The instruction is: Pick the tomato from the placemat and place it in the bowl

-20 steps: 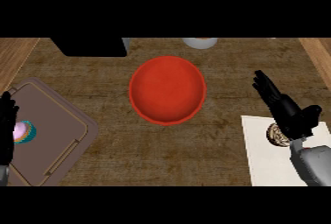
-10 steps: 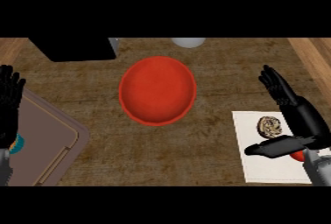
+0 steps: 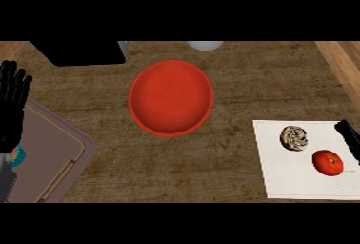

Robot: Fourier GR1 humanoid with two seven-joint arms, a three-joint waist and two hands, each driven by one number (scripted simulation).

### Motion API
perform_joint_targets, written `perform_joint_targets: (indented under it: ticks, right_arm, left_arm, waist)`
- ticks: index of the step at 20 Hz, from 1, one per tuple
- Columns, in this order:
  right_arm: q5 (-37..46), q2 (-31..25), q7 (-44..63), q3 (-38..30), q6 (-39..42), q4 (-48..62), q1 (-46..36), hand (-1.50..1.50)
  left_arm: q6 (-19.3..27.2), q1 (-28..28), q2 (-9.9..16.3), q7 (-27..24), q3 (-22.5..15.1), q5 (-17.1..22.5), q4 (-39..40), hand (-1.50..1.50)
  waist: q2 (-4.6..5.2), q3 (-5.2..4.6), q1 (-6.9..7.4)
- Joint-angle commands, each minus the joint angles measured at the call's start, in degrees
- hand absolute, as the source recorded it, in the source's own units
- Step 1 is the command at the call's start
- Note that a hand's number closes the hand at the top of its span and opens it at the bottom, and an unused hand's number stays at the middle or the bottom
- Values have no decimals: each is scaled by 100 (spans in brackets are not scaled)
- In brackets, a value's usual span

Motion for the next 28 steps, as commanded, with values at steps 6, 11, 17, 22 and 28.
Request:
perform_joint_targets:
  ticks: [6, 11, 17, 22, 28]
  right_arm:
    - [169, -1519, 1473, -1764, 402, -1356, 1587, -150]
    - [345, -2442, 1850, -2341, 1499, -1428, 2252, -150]
    - [440, -2760, 2242, -2932, 2538, -1517, 2344, -150]
    - [839, -2382, 2126, -2937, 3055, -1049, 2045, -150]
    - [1760, -1699, 2026, -2221, 3157, -590, 1352, -150]
  left_arm:
    - [-112, -87, -96, -108, 86, -43, 120, 0]
    - [-63, -134, -133, -52, 38, -149, 195, 0]
    - [-223, -323, -141, -21, 113, -185, 253, 0]
    - [-475, -350, -305, -45, 175, -167, 305, 0]
    - [-612, -417, -434, 35, 266, -348, 387, 0]
  waist:
    - [22, -13, -31]
    - [22, -11, -51]
    - [45, 1, 166]
    - [59, 7, 265]
    - [60, 10, 307]
